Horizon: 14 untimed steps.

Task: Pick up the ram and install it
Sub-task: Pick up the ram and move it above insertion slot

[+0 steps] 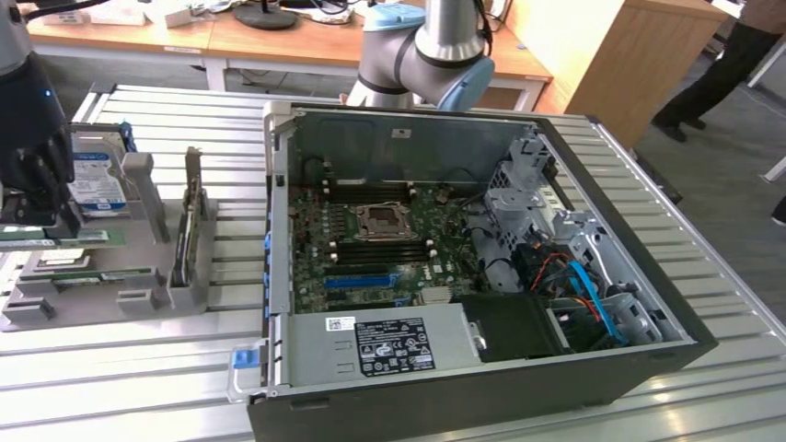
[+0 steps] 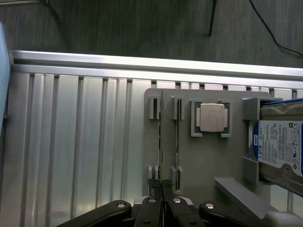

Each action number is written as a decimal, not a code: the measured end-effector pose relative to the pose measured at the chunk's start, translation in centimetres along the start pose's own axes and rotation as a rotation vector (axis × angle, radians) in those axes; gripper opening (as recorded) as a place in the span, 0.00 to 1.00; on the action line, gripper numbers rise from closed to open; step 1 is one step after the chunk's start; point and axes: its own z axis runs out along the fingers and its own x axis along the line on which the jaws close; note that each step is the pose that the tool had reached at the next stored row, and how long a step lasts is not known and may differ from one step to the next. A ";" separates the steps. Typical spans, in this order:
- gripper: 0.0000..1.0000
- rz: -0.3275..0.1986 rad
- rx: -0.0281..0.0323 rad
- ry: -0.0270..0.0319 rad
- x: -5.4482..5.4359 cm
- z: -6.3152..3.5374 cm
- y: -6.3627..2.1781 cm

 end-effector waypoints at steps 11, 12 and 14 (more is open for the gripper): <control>0.12 0.000 0.0000 0.0000 0.0 -2.04 -0.02; 0.12 0.000 -0.0001 0.0000 0.0 -2.23 -0.02; 0.12 0.000 0.0000 0.0000 -0.1 -2.60 -0.02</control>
